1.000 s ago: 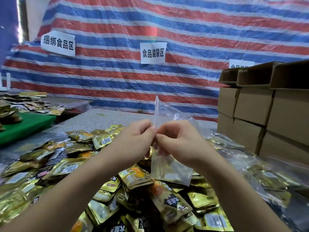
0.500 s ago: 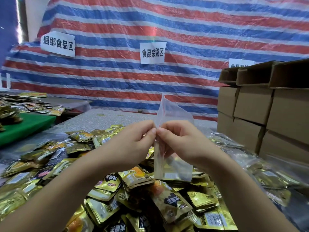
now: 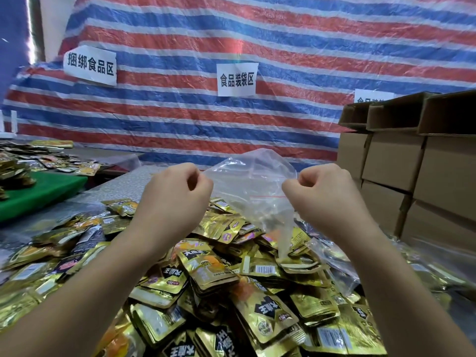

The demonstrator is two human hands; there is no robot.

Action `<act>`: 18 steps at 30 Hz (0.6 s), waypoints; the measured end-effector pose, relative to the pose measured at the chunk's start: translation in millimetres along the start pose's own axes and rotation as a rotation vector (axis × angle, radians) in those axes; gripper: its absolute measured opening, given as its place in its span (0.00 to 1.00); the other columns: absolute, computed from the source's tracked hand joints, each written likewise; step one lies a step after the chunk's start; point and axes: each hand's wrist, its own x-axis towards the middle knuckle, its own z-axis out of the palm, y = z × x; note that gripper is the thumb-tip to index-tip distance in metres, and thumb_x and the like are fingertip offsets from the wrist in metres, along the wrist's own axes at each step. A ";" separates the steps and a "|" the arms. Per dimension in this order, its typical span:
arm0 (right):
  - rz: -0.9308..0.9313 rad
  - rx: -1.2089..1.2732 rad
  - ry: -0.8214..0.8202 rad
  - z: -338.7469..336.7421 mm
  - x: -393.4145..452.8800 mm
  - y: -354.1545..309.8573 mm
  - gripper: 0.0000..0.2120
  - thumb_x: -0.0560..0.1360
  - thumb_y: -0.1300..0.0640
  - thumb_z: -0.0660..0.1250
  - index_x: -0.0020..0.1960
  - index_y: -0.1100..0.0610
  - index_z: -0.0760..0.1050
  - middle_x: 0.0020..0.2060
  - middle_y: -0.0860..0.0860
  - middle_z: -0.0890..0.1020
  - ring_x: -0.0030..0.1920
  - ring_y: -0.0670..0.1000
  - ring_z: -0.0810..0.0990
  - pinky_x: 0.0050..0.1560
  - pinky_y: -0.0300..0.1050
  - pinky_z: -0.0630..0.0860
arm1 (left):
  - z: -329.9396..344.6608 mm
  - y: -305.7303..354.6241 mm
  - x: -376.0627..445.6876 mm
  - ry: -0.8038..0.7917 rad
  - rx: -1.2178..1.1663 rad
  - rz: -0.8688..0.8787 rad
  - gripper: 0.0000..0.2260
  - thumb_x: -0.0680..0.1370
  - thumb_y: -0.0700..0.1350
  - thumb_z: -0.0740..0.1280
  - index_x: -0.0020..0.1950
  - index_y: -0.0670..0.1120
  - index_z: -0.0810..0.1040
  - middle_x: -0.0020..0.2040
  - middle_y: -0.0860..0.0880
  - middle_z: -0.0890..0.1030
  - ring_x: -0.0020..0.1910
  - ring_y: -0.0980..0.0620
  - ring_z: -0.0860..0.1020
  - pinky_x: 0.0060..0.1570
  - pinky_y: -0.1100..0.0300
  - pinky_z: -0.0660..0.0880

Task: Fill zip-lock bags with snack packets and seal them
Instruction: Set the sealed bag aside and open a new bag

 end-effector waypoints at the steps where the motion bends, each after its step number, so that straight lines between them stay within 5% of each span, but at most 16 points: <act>1: -0.006 0.019 -0.046 -0.1 -1.4 -2.2 0.18 0.71 0.55 0.65 0.26 0.56 0.64 0.22 0.52 0.67 0.25 0.52 0.68 0.31 0.46 0.66 | -0.2 0.2 0.2 0.011 -0.009 -0.010 0.13 0.78 0.49 0.60 0.36 0.46 0.75 0.32 0.48 0.77 0.30 0.49 0.74 0.30 0.54 0.69; 5: -0.043 0.091 -0.154 -0.3 -4.7 -11.2 0.16 0.72 0.56 0.64 0.31 0.65 0.67 0.29 0.64 0.75 0.38 0.64 0.82 0.33 0.48 0.69 | 1.7 4.4 -1.9 0.008 -0.088 -0.054 0.14 0.78 0.50 0.59 0.35 0.46 0.75 0.30 0.49 0.76 0.29 0.51 0.70 0.30 0.55 0.67; 8: -0.098 0.076 -0.181 1.8 -9.6 -18.1 0.16 0.72 0.56 0.64 0.30 0.65 0.67 0.25 0.58 0.70 0.29 0.60 0.75 0.30 0.53 0.68 | 2.1 10.5 -5.9 -0.026 -0.174 -0.092 0.12 0.78 0.49 0.59 0.37 0.49 0.75 0.29 0.52 0.77 0.29 0.53 0.74 0.31 0.52 0.72; 10: -0.113 0.056 -0.135 4.5 -12.1 -20.6 0.17 0.71 0.56 0.64 0.27 0.59 0.63 0.23 0.52 0.65 0.25 0.53 0.66 0.30 0.50 0.65 | 3.2 14.3 -7.5 -0.087 -0.239 -0.133 0.08 0.80 0.51 0.59 0.45 0.51 0.74 0.34 0.53 0.80 0.35 0.49 0.79 0.39 0.45 0.79; 12: -0.097 0.051 -0.080 7.2 -11.8 -20.7 0.18 0.71 0.56 0.63 0.26 0.56 0.62 0.23 0.56 0.65 0.28 0.56 0.76 0.30 0.50 0.65 | 4.1 19.3 -11.6 -0.151 -0.244 -0.161 0.12 0.80 0.58 0.57 0.59 0.54 0.70 0.42 0.56 0.80 0.41 0.49 0.81 0.48 0.44 0.79; 15: -0.039 0.064 -0.006 9.3 -9.9 -17.0 0.18 0.71 0.56 0.63 0.26 0.58 0.61 0.24 0.59 0.68 0.39 0.61 0.84 0.30 0.55 0.70 | 0.0 28.6 -23.1 -0.158 -0.097 0.021 0.28 0.77 0.65 0.57 0.74 0.65 0.51 0.54 0.62 0.75 0.49 0.51 0.80 0.51 0.52 0.72; 18: -0.028 0.063 0.063 7.8 -8.7 -13.9 0.18 0.71 0.56 0.63 0.27 0.63 0.64 0.26 0.61 0.74 0.34 0.61 0.79 0.29 0.49 0.68 | -6.5 35.3 -31.1 -0.170 0.016 0.275 0.21 0.80 0.58 0.60 0.72 0.67 0.61 0.59 0.60 0.75 0.50 0.52 0.80 0.49 0.58 0.73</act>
